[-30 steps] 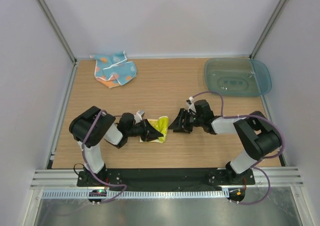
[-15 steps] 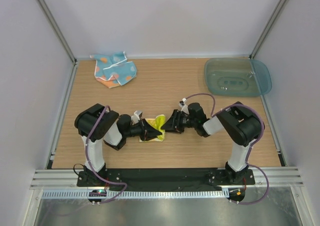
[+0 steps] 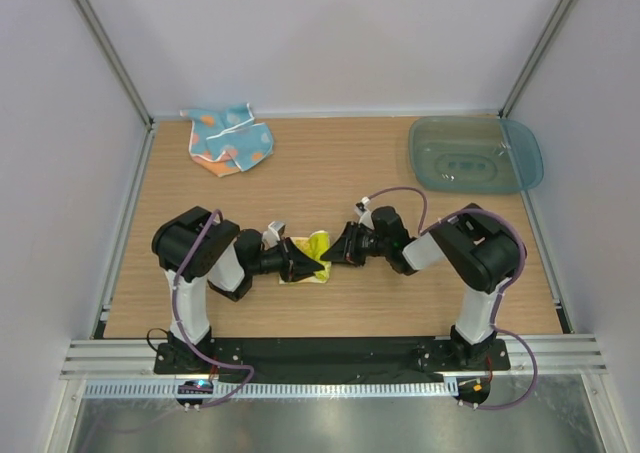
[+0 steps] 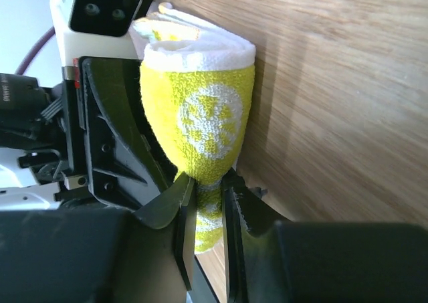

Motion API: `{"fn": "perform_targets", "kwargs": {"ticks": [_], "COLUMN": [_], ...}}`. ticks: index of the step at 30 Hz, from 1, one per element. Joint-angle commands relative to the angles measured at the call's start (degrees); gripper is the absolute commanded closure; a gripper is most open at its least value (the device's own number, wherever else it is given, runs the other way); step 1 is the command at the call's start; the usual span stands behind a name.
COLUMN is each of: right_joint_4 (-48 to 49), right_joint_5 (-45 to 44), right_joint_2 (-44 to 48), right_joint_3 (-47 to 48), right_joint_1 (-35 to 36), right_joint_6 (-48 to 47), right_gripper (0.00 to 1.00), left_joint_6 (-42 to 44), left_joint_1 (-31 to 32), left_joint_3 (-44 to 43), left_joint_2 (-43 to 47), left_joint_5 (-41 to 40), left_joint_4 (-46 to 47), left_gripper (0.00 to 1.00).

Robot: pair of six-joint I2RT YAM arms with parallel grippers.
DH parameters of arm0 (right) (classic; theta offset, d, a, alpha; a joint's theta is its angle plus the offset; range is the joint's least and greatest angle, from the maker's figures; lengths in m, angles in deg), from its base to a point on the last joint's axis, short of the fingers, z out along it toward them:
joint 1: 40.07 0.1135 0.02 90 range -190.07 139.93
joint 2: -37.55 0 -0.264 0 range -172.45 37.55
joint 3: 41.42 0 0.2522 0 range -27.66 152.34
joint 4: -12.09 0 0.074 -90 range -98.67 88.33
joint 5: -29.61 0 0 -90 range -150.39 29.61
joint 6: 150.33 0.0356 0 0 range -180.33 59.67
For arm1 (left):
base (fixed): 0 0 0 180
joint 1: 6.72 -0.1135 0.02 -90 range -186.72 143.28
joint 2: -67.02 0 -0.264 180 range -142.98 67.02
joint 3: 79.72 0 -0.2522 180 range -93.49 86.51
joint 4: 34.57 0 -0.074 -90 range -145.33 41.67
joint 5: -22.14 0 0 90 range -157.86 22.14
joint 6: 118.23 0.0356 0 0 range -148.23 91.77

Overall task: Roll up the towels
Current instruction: Roll the towel

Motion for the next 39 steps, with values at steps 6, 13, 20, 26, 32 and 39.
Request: {"fn": "perform_targets", "kwargs": {"ticks": [6,13,20,26,32,39], "right_joint_4": [-27.34,-50.17,-64.88,-73.05,-75.88,-73.60], "right_joint_5": [-12.07,-22.34,-31.59,-34.84,-36.26,-31.87], "right_joint_2": [9.99,12.11,9.91,5.17,2.27,1.65], "right_joint_3": [6.77,14.76,25.66,33.83,37.01,36.31], "right_joint_1": [1.02,3.74,9.98,13.15,14.47,14.47], "right_joint_6": [-13.08,-18.27,-19.51,-19.07,-17.57,-15.73], "right_gripper": [0.86,0.88,0.87,0.84,0.82,0.81], "left_joint_6": [9.97,26.67,40.02,42.60,42.33,40.49], "left_joint_1": [0.45,0.62,6.23,19.77,27.16,33.14], "left_joint_3": [-2.39,-9.67,-18.63,-23.49,-26.39,-28.32], "left_joint_2": [9.41,23.39,36.75,41.68,37.83,34.04], "left_joint_5": [1.28,-6.71,-25.76,-48.51,-59.00,-66.48], "left_joint_4": [-18.60,-52.61,-81.97,-91.66,-93.95,-93.43], "left_gripper": [0.77,0.48,0.44,0.37,0.37,0.37]}}
